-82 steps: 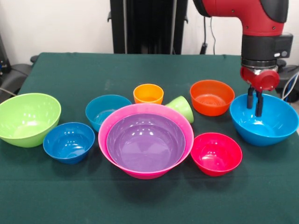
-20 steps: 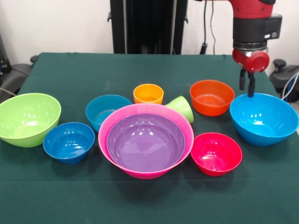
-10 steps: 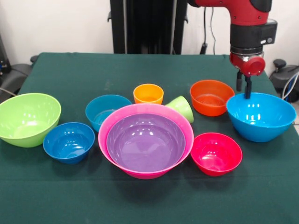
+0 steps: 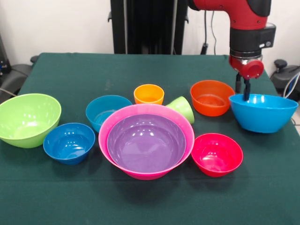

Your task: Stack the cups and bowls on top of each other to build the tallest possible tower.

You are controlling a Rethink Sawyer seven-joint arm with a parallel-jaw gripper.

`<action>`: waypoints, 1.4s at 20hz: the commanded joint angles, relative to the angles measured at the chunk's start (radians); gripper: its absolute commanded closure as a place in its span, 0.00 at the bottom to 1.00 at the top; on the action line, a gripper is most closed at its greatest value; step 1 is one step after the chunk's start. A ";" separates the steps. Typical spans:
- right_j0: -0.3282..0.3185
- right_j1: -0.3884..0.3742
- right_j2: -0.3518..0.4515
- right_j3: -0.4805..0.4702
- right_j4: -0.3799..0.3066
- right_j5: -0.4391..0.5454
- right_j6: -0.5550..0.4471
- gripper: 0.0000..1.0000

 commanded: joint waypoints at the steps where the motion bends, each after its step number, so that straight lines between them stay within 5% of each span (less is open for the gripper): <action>1: 0.028 0.024 0.033 -0.060 0.013 -0.034 0.194 1.00; 5: 0.094 0.004 -0.033 -0.065 0.080 -0.002 0.153 1.00; 18: 0.009 -0.012 0.029 -0.004 -0.033 -0.053 0.243 1.00; 28: 0.024 -0.193 -0.033 0.081 0.003 0.111 0.156 1.00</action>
